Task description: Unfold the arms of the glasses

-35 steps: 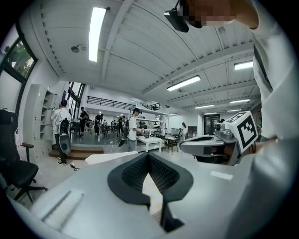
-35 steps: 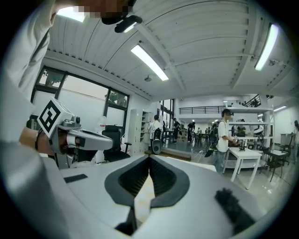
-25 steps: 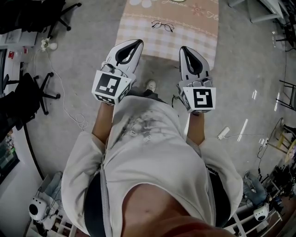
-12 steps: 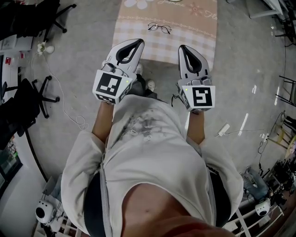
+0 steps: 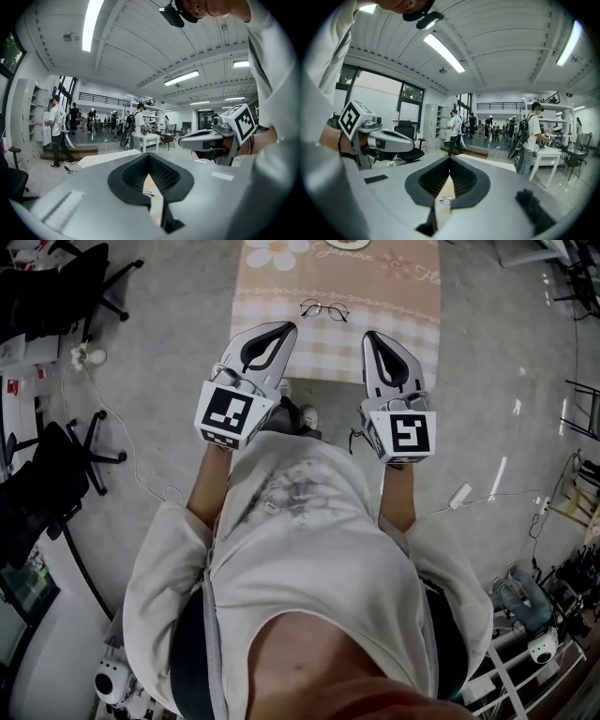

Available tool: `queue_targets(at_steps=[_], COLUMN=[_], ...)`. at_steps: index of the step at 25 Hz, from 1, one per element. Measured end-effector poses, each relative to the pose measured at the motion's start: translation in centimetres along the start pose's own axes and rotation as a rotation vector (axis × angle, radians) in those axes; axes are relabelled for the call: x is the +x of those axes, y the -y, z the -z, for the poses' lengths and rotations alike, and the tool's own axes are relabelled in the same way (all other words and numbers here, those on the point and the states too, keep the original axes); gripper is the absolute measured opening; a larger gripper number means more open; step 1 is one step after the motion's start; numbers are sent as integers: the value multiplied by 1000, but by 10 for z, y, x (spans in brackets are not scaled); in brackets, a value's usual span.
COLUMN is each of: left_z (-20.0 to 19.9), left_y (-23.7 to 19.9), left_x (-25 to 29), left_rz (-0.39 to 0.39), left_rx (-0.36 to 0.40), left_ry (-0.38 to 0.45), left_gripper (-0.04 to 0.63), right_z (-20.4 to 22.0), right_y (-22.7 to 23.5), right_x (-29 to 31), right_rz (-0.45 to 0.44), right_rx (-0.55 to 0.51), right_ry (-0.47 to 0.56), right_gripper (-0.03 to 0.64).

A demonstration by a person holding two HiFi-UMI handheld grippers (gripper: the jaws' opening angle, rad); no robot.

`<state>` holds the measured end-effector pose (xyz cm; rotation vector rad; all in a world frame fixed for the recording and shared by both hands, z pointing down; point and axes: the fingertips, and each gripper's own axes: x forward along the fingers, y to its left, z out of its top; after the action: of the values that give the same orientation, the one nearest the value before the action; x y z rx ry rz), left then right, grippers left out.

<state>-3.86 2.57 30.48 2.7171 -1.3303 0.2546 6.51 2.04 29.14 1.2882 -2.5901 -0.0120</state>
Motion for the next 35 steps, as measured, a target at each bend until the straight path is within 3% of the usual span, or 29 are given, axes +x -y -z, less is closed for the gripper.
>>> queue_targets(at_steps=[22,35], left_z=[44,69], left_y=[-45,-47], left_x=[47,70], left_rz=[265,305], left_rx=[25,65], left_ry=[-69,-81], left_gripper=[9,9], right_z=[42,65], right_y=[10,14], right_x=[62,72], right_rz=[142,146], right_rx=[74,34], right_ry=[-150,-191], right_gripper=[17,17])
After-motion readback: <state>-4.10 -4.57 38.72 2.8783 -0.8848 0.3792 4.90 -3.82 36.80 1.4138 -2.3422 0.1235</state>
